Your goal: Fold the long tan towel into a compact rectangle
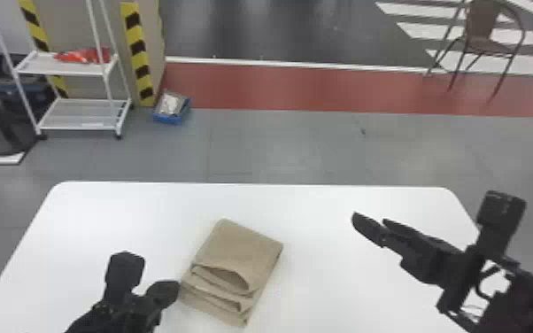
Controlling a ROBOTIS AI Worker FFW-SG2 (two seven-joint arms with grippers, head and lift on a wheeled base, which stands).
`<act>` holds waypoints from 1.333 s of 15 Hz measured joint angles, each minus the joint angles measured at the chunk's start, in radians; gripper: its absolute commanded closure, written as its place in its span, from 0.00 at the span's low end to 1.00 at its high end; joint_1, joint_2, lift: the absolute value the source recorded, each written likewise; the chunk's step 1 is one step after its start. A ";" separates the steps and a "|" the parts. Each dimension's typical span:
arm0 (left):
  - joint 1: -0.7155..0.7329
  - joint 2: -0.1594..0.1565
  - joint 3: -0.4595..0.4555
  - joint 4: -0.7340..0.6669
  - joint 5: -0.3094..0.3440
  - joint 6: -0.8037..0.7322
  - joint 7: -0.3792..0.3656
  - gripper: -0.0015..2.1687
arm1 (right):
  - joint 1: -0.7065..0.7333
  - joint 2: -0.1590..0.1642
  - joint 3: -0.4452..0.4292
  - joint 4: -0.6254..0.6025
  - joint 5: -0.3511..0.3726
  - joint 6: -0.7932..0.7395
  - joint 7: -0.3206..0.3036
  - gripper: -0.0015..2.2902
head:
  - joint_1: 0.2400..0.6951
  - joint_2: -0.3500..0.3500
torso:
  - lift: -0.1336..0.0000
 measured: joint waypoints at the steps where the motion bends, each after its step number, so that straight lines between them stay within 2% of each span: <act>1: 0.011 0.001 0.002 -0.020 0.002 0.017 -0.004 0.87 | -0.012 0.000 0.002 0.002 -0.005 0.016 0.000 0.10 | 1.00 0.35 | 1.00; 5: 0.068 0.003 0.006 -0.116 0.009 0.112 -0.012 0.87 | -0.058 0.000 0.022 0.009 -0.012 0.071 -0.017 0.10 | 1.00 0.37 | 1.00; 11: 0.143 -0.001 -0.002 -0.234 0.030 0.213 -0.025 0.87 | -0.080 0.000 0.043 0.035 -0.028 0.075 -0.021 0.10 | 1.00 0.36 | 1.00; 15: 0.147 -0.007 0.006 -0.229 0.036 0.096 0.021 0.87 | -0.064 0.000 0.037 0.035 -0.035 0.078 -0.011 0.10 | 1.00 0.36 | 1.00; 17: 0.116 -0.013 0.000 -0.165 0.034 0.000 0.039 0.87 | -0.050 0.000 0.030 0.028 -0.039 0.080 -0.007 0.10 | 1.00 0.37 | 1.00; 20: 0.071 -0.023 -0.020 -0.078 0.026 -0.036 0.041 0.87 | -0.039 0.000 0.013 0.021 -0.051 0.086 -0.003 0.10 | 1.00 0.35 | 1.00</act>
